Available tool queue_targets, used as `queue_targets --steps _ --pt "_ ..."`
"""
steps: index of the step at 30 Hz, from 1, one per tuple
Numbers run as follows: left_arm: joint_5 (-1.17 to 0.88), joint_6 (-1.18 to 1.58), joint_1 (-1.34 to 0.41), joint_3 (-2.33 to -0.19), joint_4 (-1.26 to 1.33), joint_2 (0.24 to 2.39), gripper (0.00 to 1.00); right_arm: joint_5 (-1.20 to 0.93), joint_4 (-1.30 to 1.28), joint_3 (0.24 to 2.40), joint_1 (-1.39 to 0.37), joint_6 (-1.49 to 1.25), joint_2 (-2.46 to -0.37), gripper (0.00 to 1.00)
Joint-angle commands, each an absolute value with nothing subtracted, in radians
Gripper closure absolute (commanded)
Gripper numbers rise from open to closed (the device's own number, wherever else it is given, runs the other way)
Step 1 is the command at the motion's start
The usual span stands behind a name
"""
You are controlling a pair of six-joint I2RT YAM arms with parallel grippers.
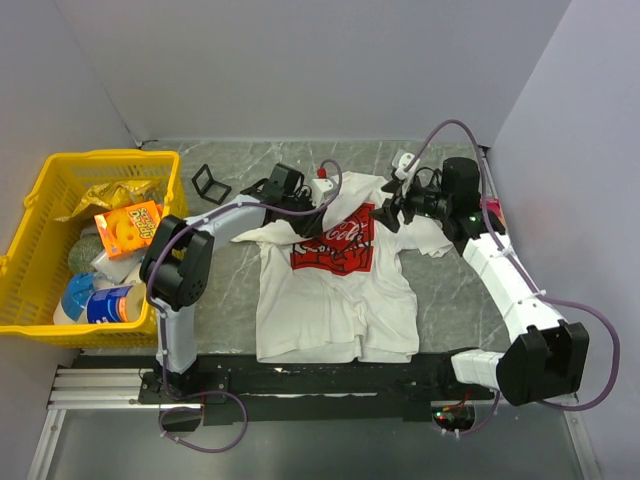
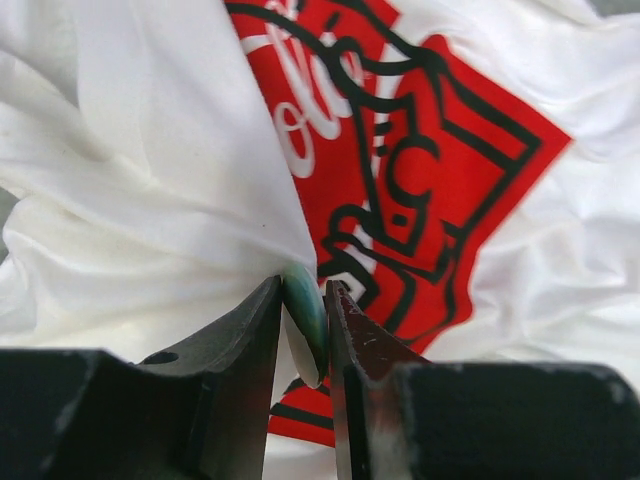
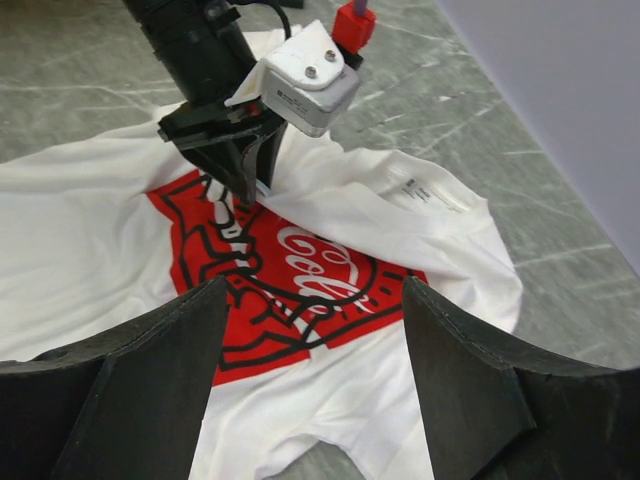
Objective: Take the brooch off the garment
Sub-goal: Open the brooch on the clothes.
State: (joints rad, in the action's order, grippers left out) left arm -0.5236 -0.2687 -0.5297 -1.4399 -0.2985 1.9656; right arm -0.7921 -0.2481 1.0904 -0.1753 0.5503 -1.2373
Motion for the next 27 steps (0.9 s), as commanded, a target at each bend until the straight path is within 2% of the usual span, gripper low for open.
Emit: queue_targets --steps 1,7,14,27 --pt "-0.669 -0.310 -0.532 -1.456 -0.334 1.899 0.70 -0.842 -0.221 1.104 -0.196 0.525 -1.275 0.23" --pt "-0.750 -0.344 -0.528 -1.463 -0.388 1.901 0.70 -0.796 -0.268 1.179 -0.250 0.561 -1.396 0.23" --pt "-0.896 -0.408 -0.508 -1.480 -0.462 1.887 0.69 -0.876 -0.334 1.266 -0.261 0.617 -1.531 0.20" --pt "-1.055 -0.397 -0.476 -1.499 -0.494 1.871 0.69 -0.949 -0.218 1.166 -0.331 0.632 -1.580 0.14"
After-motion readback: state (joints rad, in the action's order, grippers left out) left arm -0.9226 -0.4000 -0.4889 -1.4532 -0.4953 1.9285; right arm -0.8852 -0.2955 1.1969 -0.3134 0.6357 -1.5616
